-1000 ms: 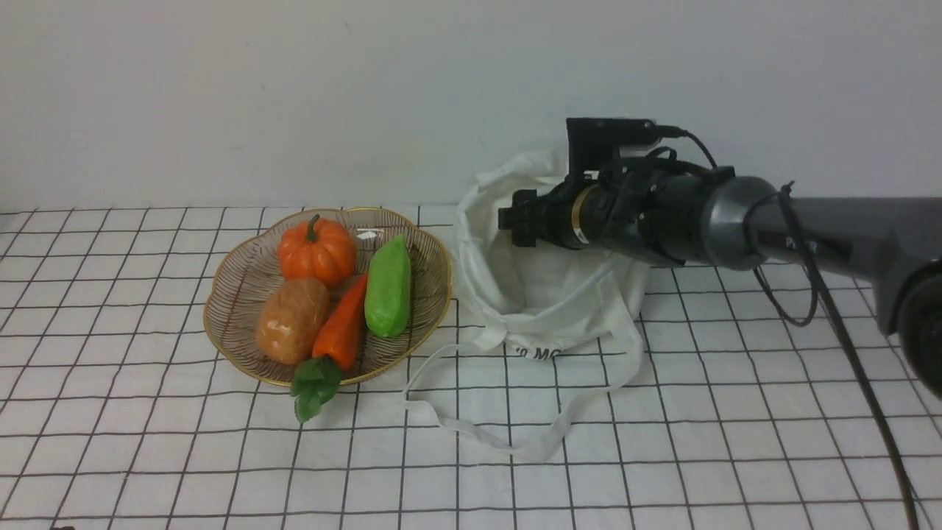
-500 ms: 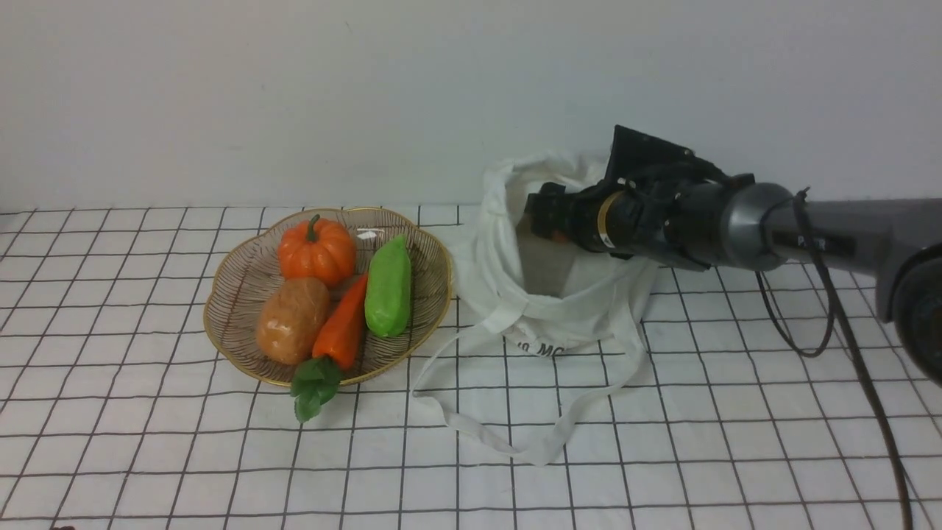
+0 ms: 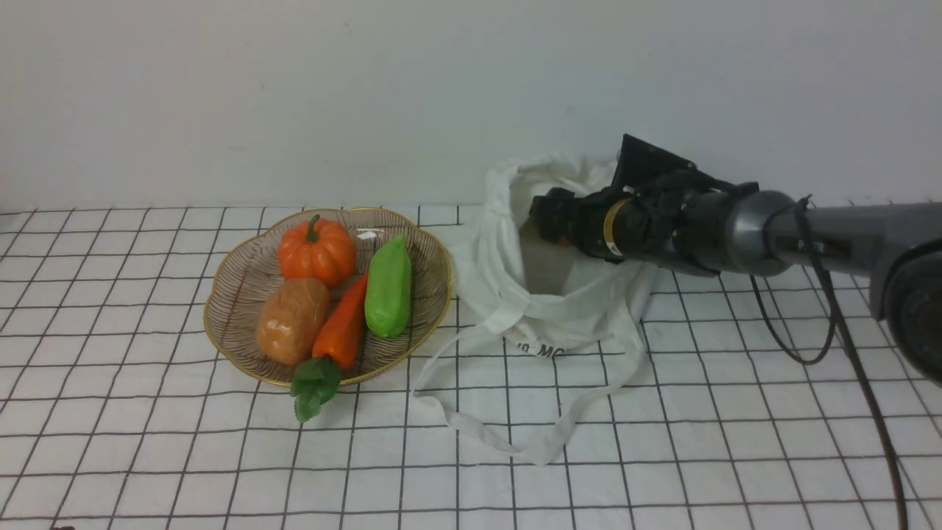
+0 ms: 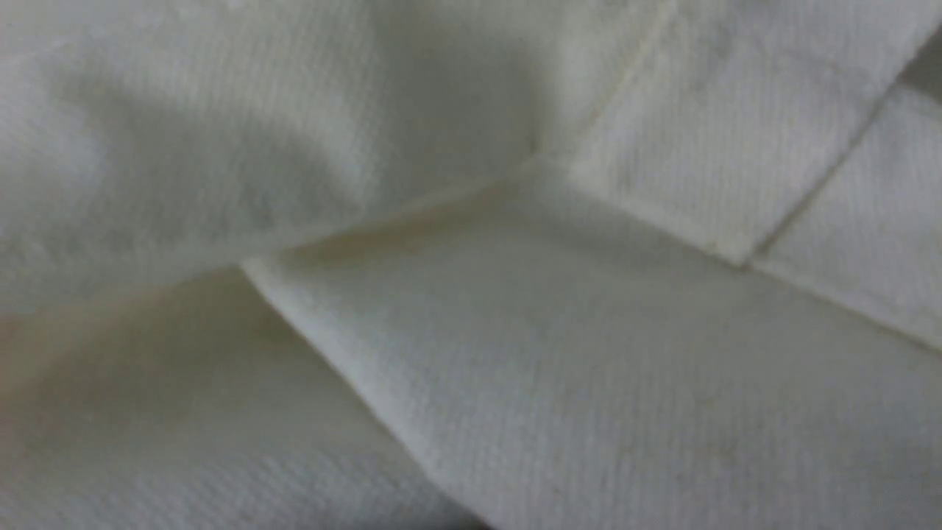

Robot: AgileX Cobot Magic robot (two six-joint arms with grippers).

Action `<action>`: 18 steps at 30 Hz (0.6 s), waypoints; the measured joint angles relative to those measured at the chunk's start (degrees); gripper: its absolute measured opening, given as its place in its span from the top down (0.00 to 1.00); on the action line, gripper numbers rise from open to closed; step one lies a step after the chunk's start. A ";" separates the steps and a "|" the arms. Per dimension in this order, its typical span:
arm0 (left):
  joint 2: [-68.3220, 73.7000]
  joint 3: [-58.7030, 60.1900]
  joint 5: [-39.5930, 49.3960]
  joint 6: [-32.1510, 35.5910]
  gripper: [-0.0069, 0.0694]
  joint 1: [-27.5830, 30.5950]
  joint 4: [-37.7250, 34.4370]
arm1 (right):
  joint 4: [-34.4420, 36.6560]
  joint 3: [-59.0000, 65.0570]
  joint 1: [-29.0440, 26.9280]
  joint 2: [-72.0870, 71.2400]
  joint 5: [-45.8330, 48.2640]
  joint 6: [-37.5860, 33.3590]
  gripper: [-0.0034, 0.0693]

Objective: Take vegetables from bag on white checkered tablecloth place on plate.
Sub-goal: 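Take the potato out of the bag and place it in the dish with the right gripper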

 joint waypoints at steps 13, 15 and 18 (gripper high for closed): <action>0.00 0.00 0.00 0.00 0.92 0.00 0.00 | -0.10 2.36 3.11 -8.29 10.63 -4.50 0.30; 0.00 0.00 0.00 0.00 0.92 0.00 0.00 | 0.25 3.33 5.08 -10.30 14.65 -7.02 0.30; 0.00 0.00 0.00 0.00 0.92 0.00 0.00 | 0.90 4.20 8.95 -12.02 21.76 -12.80 0.30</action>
